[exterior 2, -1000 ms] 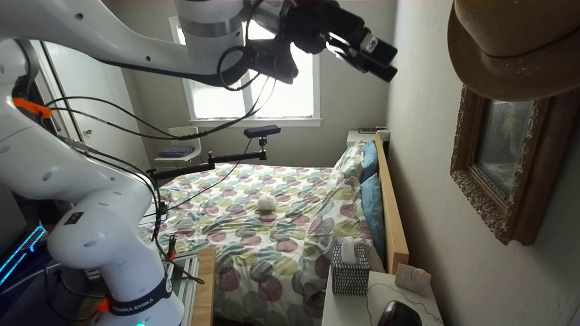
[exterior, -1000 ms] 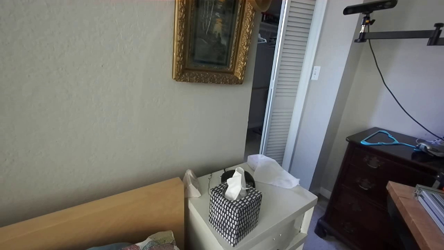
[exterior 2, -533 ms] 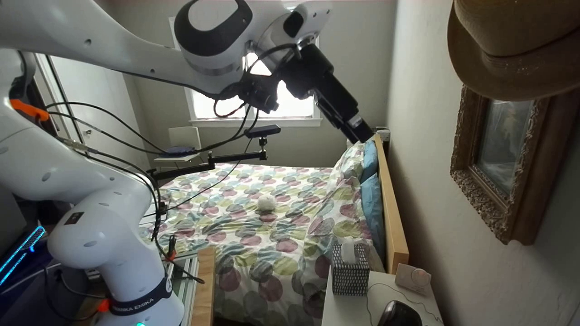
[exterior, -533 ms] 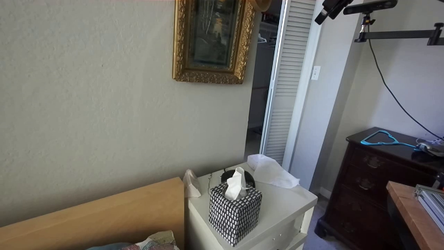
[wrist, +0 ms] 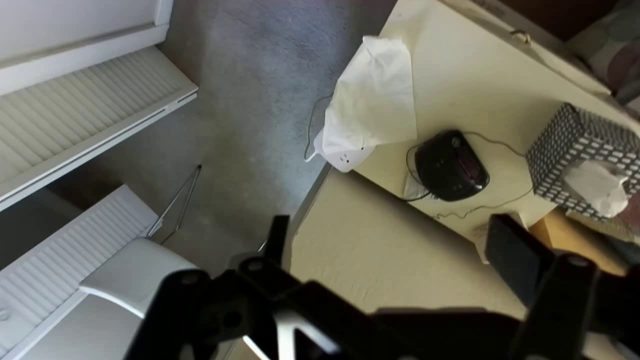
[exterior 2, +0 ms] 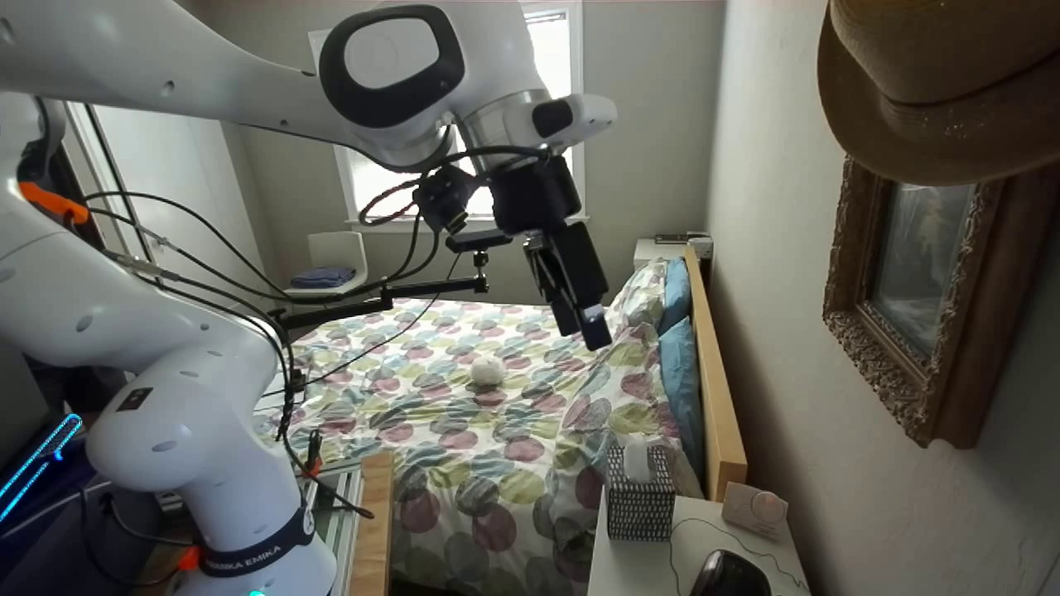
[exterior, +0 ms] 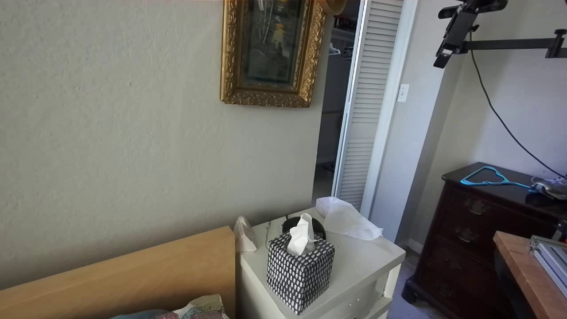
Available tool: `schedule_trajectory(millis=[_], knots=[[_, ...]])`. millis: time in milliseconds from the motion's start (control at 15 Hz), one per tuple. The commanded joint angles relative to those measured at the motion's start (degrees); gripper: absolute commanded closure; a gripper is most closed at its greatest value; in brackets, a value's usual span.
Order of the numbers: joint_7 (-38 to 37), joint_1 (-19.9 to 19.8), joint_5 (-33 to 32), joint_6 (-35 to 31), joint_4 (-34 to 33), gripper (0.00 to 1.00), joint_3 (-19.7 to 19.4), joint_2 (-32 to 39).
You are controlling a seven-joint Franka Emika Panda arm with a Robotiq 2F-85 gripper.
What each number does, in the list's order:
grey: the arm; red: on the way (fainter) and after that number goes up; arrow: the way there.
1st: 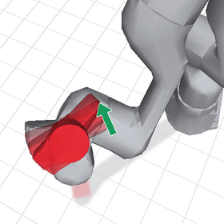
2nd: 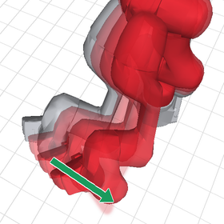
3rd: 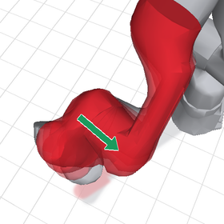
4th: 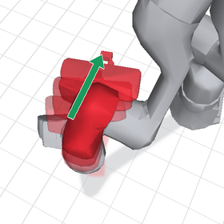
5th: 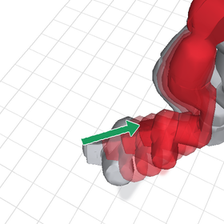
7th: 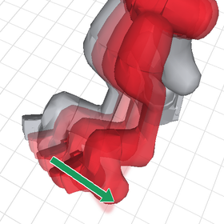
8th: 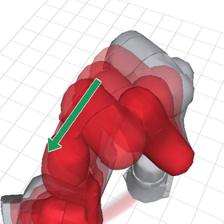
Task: Hang the brown hat on the picture frame.
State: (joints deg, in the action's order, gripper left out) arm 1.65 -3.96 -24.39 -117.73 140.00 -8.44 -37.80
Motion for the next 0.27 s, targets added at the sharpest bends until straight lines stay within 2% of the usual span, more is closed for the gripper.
schedule_trajectory(millis=[0, 67, 200], knots=[[2.6, -2.4, 0.1, 4.5, -0.3, 0.0, 1.5, -0.2], [1.8, -2.0, 0.8, 2.2, 0.0, 0.0, 1.3, 0.1], [1.7, -2.3, 0.7, 2.4, 0.0, 0.0, 1.5, 0.2]])
